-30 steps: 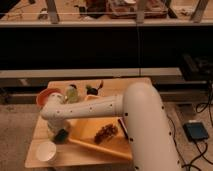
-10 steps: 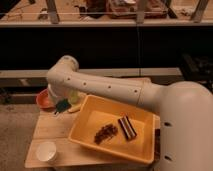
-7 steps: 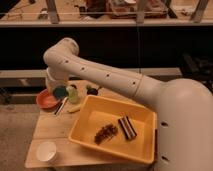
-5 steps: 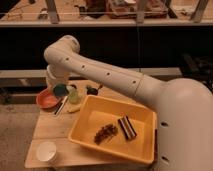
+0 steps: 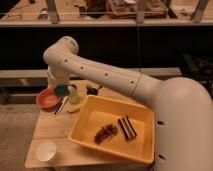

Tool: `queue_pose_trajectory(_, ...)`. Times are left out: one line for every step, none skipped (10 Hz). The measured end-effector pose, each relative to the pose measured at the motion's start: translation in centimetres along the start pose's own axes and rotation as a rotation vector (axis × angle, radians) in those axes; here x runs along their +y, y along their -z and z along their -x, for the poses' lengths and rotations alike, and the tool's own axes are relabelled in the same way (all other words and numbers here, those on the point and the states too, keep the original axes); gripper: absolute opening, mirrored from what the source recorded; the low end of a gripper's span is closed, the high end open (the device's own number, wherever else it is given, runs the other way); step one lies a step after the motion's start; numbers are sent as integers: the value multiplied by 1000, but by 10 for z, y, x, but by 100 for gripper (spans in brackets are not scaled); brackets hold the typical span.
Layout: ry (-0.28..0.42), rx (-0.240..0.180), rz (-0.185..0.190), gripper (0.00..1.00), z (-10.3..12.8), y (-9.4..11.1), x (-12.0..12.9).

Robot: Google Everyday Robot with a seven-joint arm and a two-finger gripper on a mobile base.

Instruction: Wipe red bowl with sponge

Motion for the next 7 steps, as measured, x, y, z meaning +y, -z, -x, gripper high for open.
queue_pose_trajectory(-120,12,35,10,-8,-15,11)
queue_pose_trajectory(-233,25,57,10,-14,-26,25)
queue_pose_trajectory(-332,40,74,10,-19,-36,36)
queue_pose_trajectory(-402,51,88,10,-22,-43,46)
queue_pose_trajectory(-456,59,94,10,-25,-49,50)
queue_pose_trajectory(-477,61,96,10,-26,-51,52)
queue_pose_trajectory(-473,60,96,10,-26,-50,52)
